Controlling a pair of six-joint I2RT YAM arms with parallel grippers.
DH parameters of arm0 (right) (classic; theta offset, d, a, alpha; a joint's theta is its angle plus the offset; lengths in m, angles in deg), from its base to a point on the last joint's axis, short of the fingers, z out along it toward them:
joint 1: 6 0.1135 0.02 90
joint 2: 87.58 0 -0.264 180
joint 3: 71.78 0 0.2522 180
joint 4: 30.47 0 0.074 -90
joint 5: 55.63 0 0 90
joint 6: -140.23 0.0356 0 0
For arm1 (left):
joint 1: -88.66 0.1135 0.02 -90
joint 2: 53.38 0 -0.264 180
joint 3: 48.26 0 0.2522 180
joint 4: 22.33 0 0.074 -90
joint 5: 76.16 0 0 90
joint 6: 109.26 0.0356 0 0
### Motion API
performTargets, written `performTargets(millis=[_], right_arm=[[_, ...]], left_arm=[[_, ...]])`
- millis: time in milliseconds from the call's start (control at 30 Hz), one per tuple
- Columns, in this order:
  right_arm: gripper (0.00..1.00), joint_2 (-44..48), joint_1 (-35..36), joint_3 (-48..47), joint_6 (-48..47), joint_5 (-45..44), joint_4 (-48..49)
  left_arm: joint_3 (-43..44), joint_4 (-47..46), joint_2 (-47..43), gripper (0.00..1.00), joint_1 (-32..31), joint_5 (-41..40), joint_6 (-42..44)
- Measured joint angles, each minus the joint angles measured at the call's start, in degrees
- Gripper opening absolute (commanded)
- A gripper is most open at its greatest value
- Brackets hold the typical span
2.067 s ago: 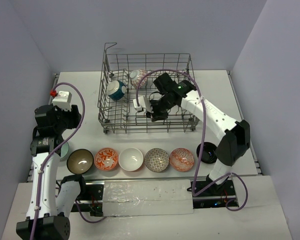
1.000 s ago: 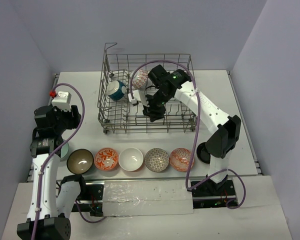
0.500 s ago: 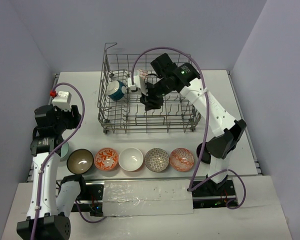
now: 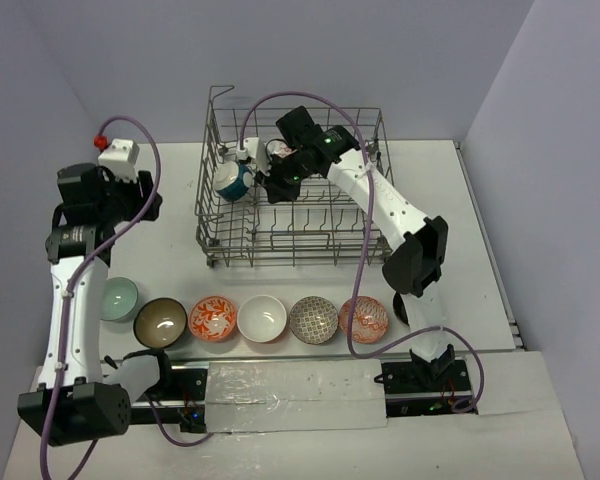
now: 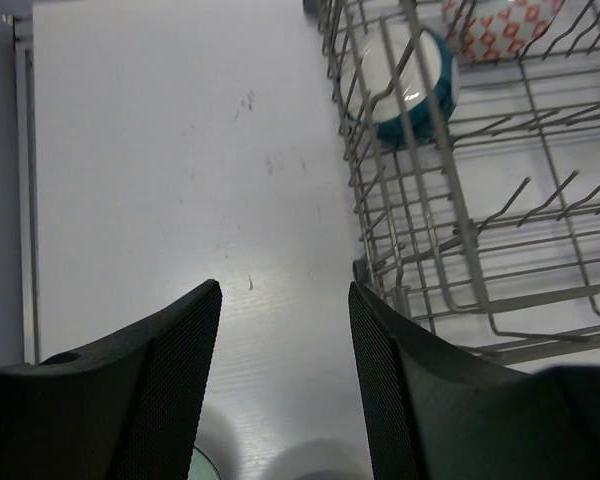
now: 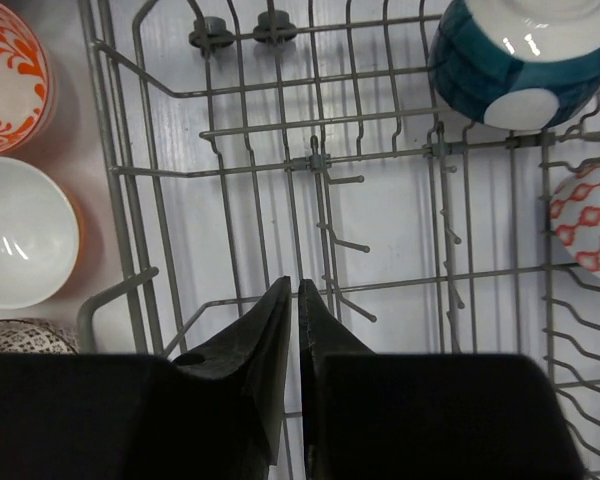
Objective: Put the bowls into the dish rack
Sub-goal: Move the bowl to the dish rack.
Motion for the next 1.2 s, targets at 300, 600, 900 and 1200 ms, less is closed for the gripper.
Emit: performTargets(millis=[300, 600, 900, 1200], right_arm=[[0.14, -2.3, -0.4, 2.2, 2.5, 0.0, 3.3], [0.09, -5.2, -1.5, 2.5, 5.2, -0.5, 6.7], [0.08, -5.9, -1.9, 2.9, 5.5, -0.9, 7.5], [0.08, -5.9, -3.0, 4.6, 5.5, -0.9, 7.8]], left_arm=[[18.4, 3.0, 8.3, 0.55, -7.3, 0.4, -1.3], [21.0, 5.6, 17.2, 0.51, -14.4, -2.4, -1.2], [19.6, 6.0, 20.3, 0.50, -16.0, -5.6, -1.1], [19.6, 5.8, 21.5, 0.51, -17.0, -6.2, -1.1]])
